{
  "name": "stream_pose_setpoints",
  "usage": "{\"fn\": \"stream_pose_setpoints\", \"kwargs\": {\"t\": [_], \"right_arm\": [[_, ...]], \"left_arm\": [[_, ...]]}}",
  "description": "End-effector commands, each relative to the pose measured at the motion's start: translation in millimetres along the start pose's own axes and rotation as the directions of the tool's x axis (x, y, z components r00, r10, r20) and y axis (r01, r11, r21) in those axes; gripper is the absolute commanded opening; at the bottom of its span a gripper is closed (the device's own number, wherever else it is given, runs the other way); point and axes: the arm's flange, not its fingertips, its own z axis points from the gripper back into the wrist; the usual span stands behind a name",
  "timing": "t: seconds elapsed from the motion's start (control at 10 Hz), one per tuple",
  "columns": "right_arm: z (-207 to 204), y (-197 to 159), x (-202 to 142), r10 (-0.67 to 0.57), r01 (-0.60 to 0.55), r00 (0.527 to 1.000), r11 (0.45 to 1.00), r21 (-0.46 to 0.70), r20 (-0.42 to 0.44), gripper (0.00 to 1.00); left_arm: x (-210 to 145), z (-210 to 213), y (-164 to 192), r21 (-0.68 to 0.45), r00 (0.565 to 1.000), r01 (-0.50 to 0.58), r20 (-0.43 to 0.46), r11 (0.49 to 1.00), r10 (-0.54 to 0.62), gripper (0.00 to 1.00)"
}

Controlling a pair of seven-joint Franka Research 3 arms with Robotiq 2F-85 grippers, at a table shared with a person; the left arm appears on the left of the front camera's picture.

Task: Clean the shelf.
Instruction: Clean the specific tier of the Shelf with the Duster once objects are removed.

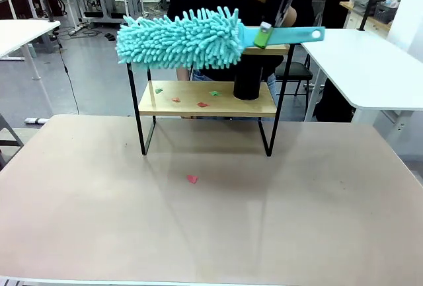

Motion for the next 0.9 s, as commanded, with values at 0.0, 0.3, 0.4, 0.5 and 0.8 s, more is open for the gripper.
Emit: {"fn": "stream_pose_setpoints", "kwargs": {"t": [0.0, 0.3, 0.4, 0.5, 0.8], "right_arm": [[10, 0, -16, 0.088, -0.085, 0.994, 0.996, 0.039, -0.065, 0.12], [16, 0, -30, 0.126, -0.121, 0.991, 0.987, 0.103, -0.040, 0.12], [17, 0, -32, 0.140, -0.135, 0.989, 0.983, 0.128, -0.038, 0.12], [17, -1, -33, 0.138, -0.132, 0.990, 0.983, 0.130, -0.037, 0.12], [18, -2, -38, 0.130, -0.125, 0.991, 0.983, 0.137, -0.023, 0.12]], "left_arm": [[-7, -1, -2, -0.011, 1.000, 0.020, -0.004, 1.000, -0.020, 1.00], [-7, -1, -2, -0.011, 1.000, 0.020, -0.004, 1.000, -0.020, 1.00], [-7, -1, -2, -0.011, 1.000, 0.020, -0.004, 1.000, -0.020, 1.00], [-7, -1, -2, -0.011, 1.000, 0.020, -0.004, 1.000, -0.020, 1.00], [-7, -1, -2, -0.011, 1.000, 0.020, -0.004, 1.000, -0.020, 1.00]]}}
